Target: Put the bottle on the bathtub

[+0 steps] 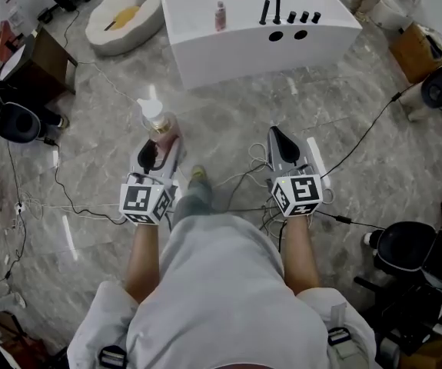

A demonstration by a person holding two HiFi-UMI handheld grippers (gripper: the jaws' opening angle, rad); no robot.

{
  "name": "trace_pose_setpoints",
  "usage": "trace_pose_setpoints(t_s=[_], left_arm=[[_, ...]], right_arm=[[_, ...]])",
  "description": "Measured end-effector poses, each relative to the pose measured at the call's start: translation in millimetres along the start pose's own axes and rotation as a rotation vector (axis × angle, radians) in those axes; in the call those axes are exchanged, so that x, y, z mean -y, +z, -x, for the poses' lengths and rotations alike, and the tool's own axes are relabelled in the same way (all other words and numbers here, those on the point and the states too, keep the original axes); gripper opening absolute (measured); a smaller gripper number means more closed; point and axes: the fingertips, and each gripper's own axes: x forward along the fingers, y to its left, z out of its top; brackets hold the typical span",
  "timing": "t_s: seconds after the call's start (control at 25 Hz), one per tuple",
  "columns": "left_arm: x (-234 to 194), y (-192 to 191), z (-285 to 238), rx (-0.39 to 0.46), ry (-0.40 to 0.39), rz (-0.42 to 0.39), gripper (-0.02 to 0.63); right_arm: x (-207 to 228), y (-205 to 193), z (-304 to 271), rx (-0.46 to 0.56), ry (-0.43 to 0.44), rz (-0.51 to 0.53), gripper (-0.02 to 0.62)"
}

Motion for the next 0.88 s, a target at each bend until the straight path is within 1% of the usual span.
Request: trace_pose_setpoints(t_s=[0.24, 0.44, 0.64, 0.88], left_arm=[[-2.9, -2.3, -16.9, -0.004, -0.024, 0.005, 0.201], [-17.6, -7.3, -49.4, -0.002, -0.054, 0.007, 0.201], [-40.9, -11.6, -94.8, -0.011, -0.072, 0.027, 0.201], [-91.9, -18.1, -160.7, -0.034, -0.082, 0.047, 0.201]], right_arm=[[8.7, 0.0, -11.3, 0.006, -0.017, 0.012, 0.003], [20.8, -1.1, -39.0, 0.006, -0.028, 0.027, 0.003], [40.0, -1.1, -79.2, -0.013, -0.036, 0.031, 0.003], [55.0, -5.2, -158.6, -0.043, -0.024, 0.031, 0.003]])
